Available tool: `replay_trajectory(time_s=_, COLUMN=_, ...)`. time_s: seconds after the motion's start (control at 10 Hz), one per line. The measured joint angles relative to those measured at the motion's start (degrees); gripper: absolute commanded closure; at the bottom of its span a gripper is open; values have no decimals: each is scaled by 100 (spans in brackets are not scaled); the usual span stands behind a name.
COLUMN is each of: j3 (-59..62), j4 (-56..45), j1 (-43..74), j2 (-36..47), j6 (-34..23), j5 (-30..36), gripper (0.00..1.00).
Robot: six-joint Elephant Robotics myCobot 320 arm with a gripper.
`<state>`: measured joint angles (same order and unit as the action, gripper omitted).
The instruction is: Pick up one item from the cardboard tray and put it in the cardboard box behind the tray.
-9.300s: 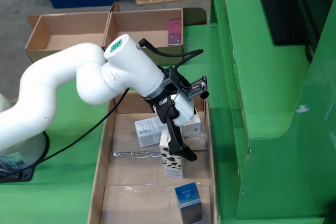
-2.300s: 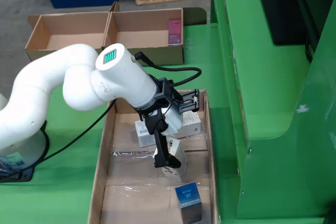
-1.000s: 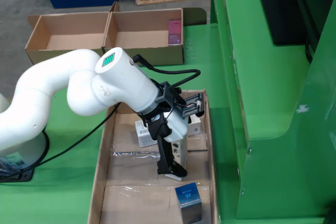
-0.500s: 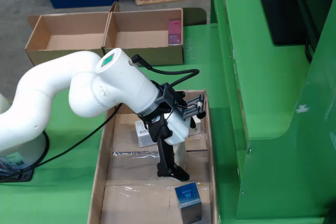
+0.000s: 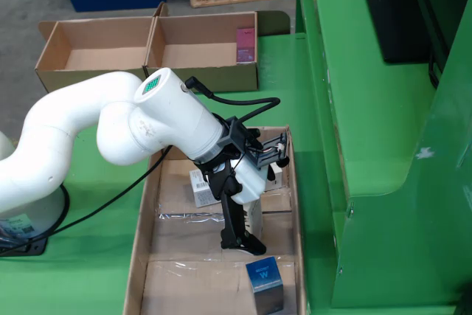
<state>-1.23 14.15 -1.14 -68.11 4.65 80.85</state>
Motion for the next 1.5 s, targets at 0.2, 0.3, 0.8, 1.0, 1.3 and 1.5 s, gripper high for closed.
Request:
replay_trajectory(time_s=0.2, j3=0, j4=0, j1=0, j2=-9, j6=0, j5=0, gripper=0)
replay_trajectory(time_s=0.3, j3=0, j4=0, j1=0, j2=-9, j6=0, j5=0, gripper=0)
replay_trajectory(time_s=0.8, j3=0, j4=-572, j1=-9, j2=-62, j6=18, j5=598, gripper=0)
replay_trajectory(time_s=1.0, j3=0, j4=-677, j1=-17, j2=-114, j6=18, j5=695, gripper=0)
replay_trajectory(time_s=1.3, j3=0, j4=-677, j1=-17, j2=-114, j6=18, j5=695, gripper=0)
replay_trajectory(time_s=1.5, j3=0, j4=-677, j1=-17, j2=-114, j6=18, j5=695, gripper=0)
